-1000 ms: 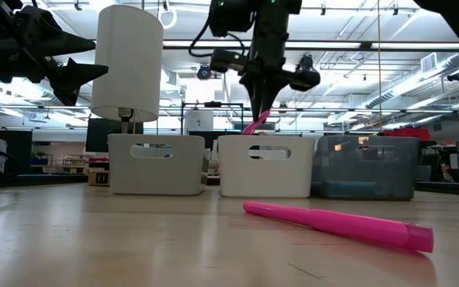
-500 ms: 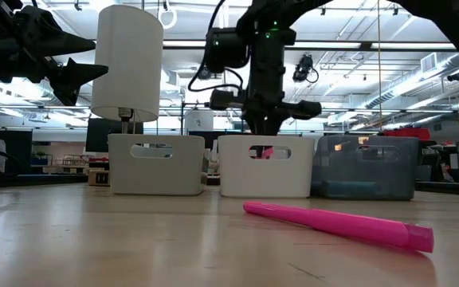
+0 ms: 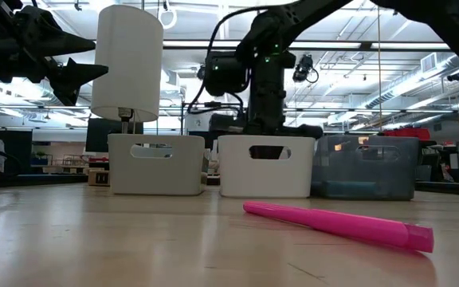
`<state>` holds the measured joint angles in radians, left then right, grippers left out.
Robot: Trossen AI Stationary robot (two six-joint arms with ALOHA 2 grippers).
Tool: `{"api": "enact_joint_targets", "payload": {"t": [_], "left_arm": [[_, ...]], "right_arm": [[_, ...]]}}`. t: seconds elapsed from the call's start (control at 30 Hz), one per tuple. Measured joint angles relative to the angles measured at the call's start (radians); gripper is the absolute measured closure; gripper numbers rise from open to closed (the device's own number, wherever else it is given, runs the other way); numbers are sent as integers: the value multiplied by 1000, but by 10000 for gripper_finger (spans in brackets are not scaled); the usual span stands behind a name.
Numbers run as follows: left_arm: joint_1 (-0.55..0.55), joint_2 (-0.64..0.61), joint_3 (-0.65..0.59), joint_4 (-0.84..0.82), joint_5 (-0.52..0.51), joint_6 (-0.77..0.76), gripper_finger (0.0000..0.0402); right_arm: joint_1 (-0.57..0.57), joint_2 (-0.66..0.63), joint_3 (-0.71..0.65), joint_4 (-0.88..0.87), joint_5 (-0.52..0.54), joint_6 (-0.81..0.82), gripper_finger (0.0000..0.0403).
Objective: Pick & Place Markers
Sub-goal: Put the top pink highlighter pen into the white bin, then put the pink highlighter pen into the white bin
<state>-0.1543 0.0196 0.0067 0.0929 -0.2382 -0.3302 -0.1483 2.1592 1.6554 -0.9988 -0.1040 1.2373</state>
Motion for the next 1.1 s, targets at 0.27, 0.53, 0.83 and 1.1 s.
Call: {"api": "enact_joint_targets", "payload": {"t": [0.27, 0.53, 0.83, 1.1], "left_arm": [[0, 0, 0, 0, 0, 0, 168], [0, 0, 0, 0, 0, 0, 168], [0, 0, 0, 0, 0, 0, 168], [0, 0, 0, 0, 0, 0, 168]], "right_arm": [[-6, 20, 0, 12, -56, -18, 365], [-4, 21, 0, 13, -35, -19, 267], [-4, 21, 0, 14, -29, -27, 198], [-4, -33, 15, -33, 2, -26, 200]]}}
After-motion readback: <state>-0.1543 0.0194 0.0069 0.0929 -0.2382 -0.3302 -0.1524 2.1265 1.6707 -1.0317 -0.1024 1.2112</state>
